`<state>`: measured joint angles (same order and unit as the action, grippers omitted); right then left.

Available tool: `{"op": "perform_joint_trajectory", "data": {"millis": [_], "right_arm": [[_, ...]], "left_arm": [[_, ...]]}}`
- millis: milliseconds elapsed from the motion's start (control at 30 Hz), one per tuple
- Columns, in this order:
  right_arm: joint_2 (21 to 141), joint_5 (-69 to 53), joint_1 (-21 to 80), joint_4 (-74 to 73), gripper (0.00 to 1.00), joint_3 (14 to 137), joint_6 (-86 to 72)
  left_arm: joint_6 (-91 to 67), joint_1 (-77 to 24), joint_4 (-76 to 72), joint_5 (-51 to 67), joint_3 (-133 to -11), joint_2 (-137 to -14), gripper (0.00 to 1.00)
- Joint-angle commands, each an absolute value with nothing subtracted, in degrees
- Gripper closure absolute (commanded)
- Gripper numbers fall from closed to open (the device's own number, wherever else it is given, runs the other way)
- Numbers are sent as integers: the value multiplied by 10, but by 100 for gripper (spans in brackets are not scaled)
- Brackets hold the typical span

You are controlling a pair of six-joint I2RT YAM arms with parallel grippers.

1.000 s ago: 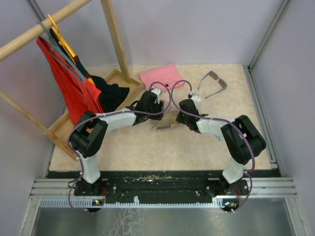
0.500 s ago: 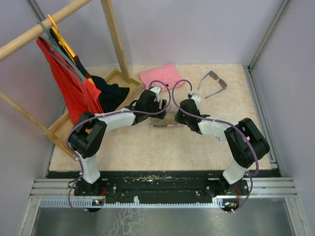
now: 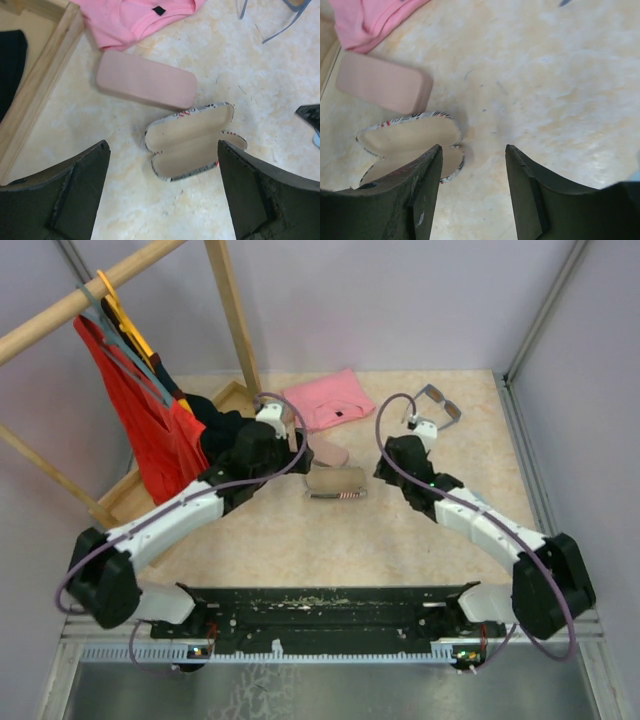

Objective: Organize the sunglasses
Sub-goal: Adjust the sunglasses case at the center of the board, then pick up the glasses cleaning cloth from the center of the board.

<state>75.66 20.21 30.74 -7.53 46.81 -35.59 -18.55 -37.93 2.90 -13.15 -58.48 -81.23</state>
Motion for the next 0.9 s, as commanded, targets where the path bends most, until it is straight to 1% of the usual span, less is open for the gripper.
{"op": "perform_joint_trajectory", "data": {"millis": [0, 133, 200, 267, 333, 433, 533, 867], "right_arm": [[679, 278, 257, -210, 44, 468, -369], [635, 296, 199, -299, 39, 450, -398], [621, 284, 157, -312, 39, 433, -396], [628, 246, 105, -313, 39, 422, -383], [653, 234, 74, -314, 39, 422, -370], [698, 242, 65, -327, 40, 436, -358], [734, 219, 65, -335, 42, 446, -358], [768, 228, 65, -328, 51, 419, -373]], "left_arm": [[-237, -376, 94, -134, -521, -711, 7], [-252, -376, 130, -109, -462, -614, 7], [-253, -376, 147, -92, -442, -570, 8], [-253, -376, 168, -78, -429, -543, 9], [-254, -376, 179, -65, -414, -520, 12], [-262, -376, 181, -38, -392, -497, 14], [-266, -376, 183, -24, -381, -488, 15], [-259, -376, 176, -10, -376, -486, 18]]}}
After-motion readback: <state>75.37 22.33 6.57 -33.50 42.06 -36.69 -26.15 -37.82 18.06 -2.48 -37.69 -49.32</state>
